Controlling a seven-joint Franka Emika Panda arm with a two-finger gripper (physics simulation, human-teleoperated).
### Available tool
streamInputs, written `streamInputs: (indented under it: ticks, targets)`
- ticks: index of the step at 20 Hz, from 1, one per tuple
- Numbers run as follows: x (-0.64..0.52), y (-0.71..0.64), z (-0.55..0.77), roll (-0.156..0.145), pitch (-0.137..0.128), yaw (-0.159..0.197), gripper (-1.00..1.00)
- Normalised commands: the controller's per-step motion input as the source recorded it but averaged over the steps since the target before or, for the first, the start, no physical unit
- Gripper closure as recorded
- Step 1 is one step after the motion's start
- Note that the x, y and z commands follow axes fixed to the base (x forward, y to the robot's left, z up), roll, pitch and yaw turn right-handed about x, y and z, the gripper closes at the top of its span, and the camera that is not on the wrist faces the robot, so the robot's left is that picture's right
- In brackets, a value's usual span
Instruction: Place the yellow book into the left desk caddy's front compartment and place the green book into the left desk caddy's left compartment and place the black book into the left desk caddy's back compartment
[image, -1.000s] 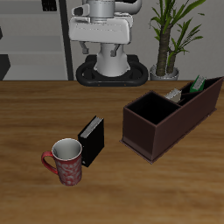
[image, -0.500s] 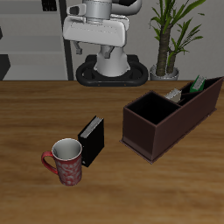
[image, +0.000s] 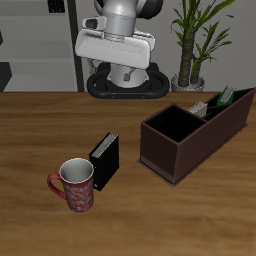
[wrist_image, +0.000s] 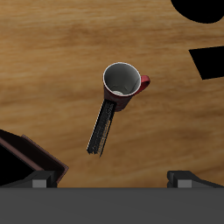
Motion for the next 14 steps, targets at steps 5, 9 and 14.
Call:
streamInputs:
  ticks: [5, 9, 14]
  targets:
    - [0.30, 0.01, -0.05, -0.083, 0.014, -0.011, -1.00]
    - [0.26, -0.02, -0.08, 0.000, 0.026, -0.012, -1.00]
    - [0.19, -0.15, -0.11, 0.044, 0.022, -0.023, -1.00]
